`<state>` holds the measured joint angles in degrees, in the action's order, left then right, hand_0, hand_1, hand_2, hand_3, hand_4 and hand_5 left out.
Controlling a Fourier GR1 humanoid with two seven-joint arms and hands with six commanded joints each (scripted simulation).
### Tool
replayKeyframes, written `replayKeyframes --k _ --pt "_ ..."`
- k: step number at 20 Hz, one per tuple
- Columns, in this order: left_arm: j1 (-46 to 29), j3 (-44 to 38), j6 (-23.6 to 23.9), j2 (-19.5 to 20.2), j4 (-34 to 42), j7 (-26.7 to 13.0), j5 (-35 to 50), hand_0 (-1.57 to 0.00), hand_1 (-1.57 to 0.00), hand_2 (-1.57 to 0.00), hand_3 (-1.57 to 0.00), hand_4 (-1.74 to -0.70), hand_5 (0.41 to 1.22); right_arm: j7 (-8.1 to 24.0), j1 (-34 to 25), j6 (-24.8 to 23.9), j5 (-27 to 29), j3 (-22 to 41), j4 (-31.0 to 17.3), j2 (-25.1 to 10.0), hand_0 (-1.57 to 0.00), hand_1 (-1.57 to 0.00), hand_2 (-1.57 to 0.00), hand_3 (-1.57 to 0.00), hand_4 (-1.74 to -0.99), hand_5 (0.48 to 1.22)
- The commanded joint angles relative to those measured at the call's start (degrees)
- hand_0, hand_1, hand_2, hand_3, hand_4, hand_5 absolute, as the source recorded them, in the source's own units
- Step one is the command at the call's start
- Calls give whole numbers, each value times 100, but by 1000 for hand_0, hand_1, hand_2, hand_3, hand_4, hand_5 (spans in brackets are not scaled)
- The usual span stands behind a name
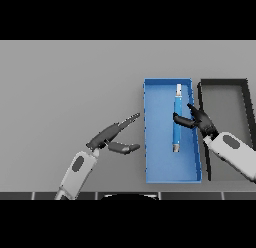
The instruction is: Pick up the blue pipe and place it into the blue bin.
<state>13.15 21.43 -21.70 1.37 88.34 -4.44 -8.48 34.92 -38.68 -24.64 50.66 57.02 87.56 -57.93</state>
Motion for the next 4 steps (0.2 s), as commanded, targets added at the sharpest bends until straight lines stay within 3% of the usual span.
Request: replayKeyframes --k 1,4 --pt "-34 32 -14 -15 36 53 11 1 1 1 1 -930 496 -33 28 25 -44 44 54 -23 -19 -17 -17 -4 -1084 713" --pt "-27 -5 -15 25 32 60 18 1 1 1 1 -930 495 -123 69 91 -20 35 40 -5 -19 -17 -17 -4 -1084 714"
